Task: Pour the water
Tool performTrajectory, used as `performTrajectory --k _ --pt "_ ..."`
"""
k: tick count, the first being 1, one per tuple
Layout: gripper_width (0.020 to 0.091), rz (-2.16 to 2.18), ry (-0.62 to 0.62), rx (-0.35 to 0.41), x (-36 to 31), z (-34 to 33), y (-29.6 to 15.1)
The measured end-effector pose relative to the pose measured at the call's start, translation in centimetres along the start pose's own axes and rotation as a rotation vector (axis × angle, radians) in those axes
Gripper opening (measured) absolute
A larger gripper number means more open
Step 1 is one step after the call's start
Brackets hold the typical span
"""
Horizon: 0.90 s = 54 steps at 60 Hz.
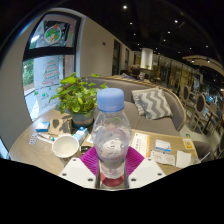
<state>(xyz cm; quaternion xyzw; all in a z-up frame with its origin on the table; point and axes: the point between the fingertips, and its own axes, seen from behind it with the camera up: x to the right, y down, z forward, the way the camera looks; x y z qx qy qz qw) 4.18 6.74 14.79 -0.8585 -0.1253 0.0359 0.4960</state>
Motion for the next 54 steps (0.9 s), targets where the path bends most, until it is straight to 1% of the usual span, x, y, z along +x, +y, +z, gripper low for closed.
performTrajectory --k 11,17,21,23,27,30,32,33,34,36,41,43,45,47,49,54 --pt "0.0313 0.087 -0.050 -0.020 0.2 2.4 4.5" --pt "0.0313 0.104 -0.037 -0.035 0.6 3.8 6.5" --pt "0.0325 0.108 -0.028 -0.049 1.1 4.2 8.0" --pt "0.0323 0.108 -0.031 -0.016 1.1 4.1 7.8" --pt "0.0342 0.096 -0.030 -0.006 1.1 3.9 7.9" --pt "0.0341 0.090 -0.025 0.003 1.0 4.0 7.9" --pt "0.0367 0.091 -0.021 -0.001 1.0 4.0 7.9" --pt "0.0367 0.094 -0.019 -0.003 1.0 4.1 7.9" --pt "0.0386 0.097 -0.018 -0.006 1.0 4.1 7.9" --pt "0.0397 0.103 -0.014 -0.009 1.0 4.1 7.9" --pt "0.0466 0.108 -0.004 -0.027 1.2 4.0 8.1" --pt "0.0486 0.108 0.001 -0.048 1.2 3.8 8.4" --pt "0.0516 0.107 0.008 -0.084 1.3 3.6 9.0" --pt "0.0566 0.107 0.018 -0.119 1.4 3.2 9.4" --pt "0.0628 0.110 0.023 -0.135 1.4 2.6 9.5" --pt "0.0823 0.111 0.048 -0.164 1.5 0.4 9.0"
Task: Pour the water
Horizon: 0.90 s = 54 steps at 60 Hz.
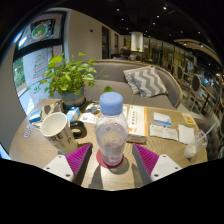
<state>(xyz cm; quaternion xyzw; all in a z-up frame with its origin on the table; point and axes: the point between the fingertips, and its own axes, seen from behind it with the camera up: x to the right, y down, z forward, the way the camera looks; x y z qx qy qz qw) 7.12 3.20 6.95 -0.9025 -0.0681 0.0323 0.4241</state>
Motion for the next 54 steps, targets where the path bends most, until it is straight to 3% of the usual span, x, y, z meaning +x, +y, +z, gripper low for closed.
performTrajectory --k 2,10,29,54 --pt "0.0868 0.003 0.022 -0.022 0.2 -1.2 0.0" --pt "0.0862 0.037 0.071 -0.087 -0.4 -6.6 -0.2" --pt "0.0856 0.039 0.173 -0.125 -3.7 -18.7 -1.4" --pt "0.0856 0.114 0.199 -0.118 -6.2 -23.4 -1.2"
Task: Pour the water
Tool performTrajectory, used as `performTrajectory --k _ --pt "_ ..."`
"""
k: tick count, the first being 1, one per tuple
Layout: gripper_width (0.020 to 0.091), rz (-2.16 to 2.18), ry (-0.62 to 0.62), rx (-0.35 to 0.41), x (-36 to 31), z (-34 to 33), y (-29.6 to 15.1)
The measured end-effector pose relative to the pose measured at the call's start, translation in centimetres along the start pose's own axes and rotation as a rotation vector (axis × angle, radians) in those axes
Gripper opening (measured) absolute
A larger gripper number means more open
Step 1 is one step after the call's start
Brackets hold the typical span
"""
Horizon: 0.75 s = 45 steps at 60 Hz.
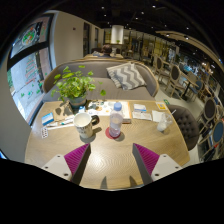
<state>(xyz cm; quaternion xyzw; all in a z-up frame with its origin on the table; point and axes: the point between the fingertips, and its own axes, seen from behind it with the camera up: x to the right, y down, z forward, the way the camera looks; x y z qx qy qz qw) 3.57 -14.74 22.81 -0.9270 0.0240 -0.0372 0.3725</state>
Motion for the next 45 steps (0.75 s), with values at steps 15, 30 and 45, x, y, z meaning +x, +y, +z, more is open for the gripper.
performTrajectory --k 15,30,45 --pt "0.0858 -0.039 0.004 0.022 0.5 -0.3 -1.1" --pt "0.0857 -0.059 -0.002 0.008 0.4 0.4 -0.5" --pt "0.0855 -0.070 0.001 0.020 1.4 0.9 -1.2"
